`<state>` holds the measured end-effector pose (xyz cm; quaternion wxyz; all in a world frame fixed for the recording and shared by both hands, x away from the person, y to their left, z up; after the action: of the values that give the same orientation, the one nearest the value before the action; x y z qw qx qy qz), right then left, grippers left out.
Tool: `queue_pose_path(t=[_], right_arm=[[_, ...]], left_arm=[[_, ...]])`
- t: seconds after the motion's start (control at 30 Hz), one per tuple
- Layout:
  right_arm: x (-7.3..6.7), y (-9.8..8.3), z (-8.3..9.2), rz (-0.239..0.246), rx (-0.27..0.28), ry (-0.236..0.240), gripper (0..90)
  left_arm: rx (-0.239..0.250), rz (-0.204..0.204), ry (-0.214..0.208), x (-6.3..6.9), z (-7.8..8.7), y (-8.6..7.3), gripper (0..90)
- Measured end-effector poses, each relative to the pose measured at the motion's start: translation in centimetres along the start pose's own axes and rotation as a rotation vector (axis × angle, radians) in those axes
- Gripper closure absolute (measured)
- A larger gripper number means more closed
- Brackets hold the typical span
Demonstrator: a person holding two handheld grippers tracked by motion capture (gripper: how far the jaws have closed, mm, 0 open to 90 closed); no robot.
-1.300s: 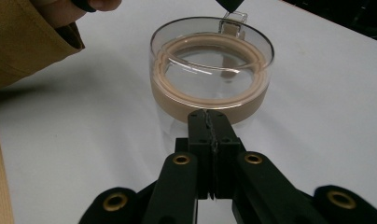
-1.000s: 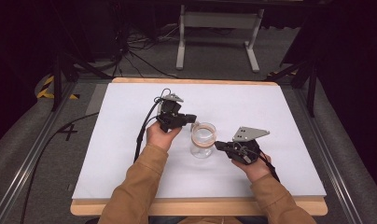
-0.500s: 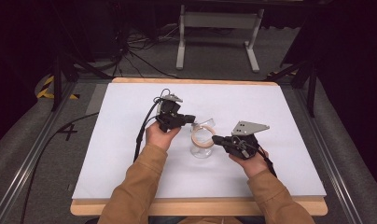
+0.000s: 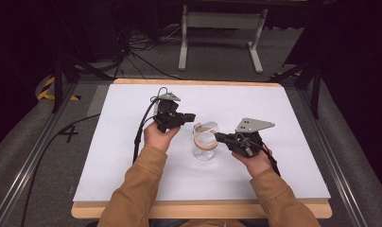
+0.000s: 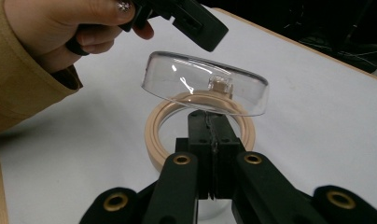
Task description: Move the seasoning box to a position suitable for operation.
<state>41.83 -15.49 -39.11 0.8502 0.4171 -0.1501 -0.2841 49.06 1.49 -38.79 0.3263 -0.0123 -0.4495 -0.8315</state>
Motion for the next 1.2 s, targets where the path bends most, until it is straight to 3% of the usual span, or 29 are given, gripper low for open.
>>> queue_pose_path(t=[0.2, 0.27, 0.33, 0.4, 0.5, 0.6, 0.77, 0.97, 1.2], right_arm=[[0.2, 0.8, 0.1, 0.007, 0.014, 0.001, 89.5], [0.3, 1.1, 0.0, 0.012, 0.018, 0.004, 89.5], [0.3, 1.4, -0.1, 0.017, 0.022, 0.006, 89.5], [0.4, 1.6, -0.1, 0.018, 0.026, 0.007, 89.5], [0.6, 1.9, 0.0, 0.017, 0.036, 0.008, 89.5], [0.7, 2.1, -0.1, 0.014, 0.043, 0.010, 89.5], [0.6, 2.3, -0.3, 0.009, 0.045, 0.014, 89.5], [0.6, 2.3, -0.4, 0.003, 0.048, 0.012, 89.5], [0.6, 2.1, -0.4, -0.009, 0.049, 0.012, 89.5]], left_arm=[[0.002, -0.026, 0.016, 0.6, 1.5, -0.5, 88.6], [-0.013, -0.038, 0.003, 1.3, 2.2, -1.1, 88.6], [-0.029, -0.078, 0.012, 2.0, 3.1, -1.5, 89.2], [-0.041, -0.113, -0.007, 2.8, 3.7, -1.7, 89.4], [-0.070, -0.166, -0.075, 4.6, 4.4, -1.9, 89.4], [-0.130, -0.202, -0.098, 5.9, 3.7, -2.3, 89.4], [-0.209, -0.248, -0.077, 7.0, 1.3, -2.5, 89.3], [-0.223, -0.242, -0.034, 7.2, -0.3, -2.3, 89.2], [-0.177, -0.212, -0.004, 6.7, -0.4, -1.7, 88.5]])
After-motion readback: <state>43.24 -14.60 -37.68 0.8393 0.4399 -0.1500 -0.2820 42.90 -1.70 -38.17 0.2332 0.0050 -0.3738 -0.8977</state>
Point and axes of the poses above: each handheld gripper's, and its own axes: z roughly backward along the jaws, y roughly out of its top, x roughly to its right, the point moved 7 cm from there along -z, roughly forward along the jaws, and after that the axes turned 8 degrees about -x, right-handed, at the moved point
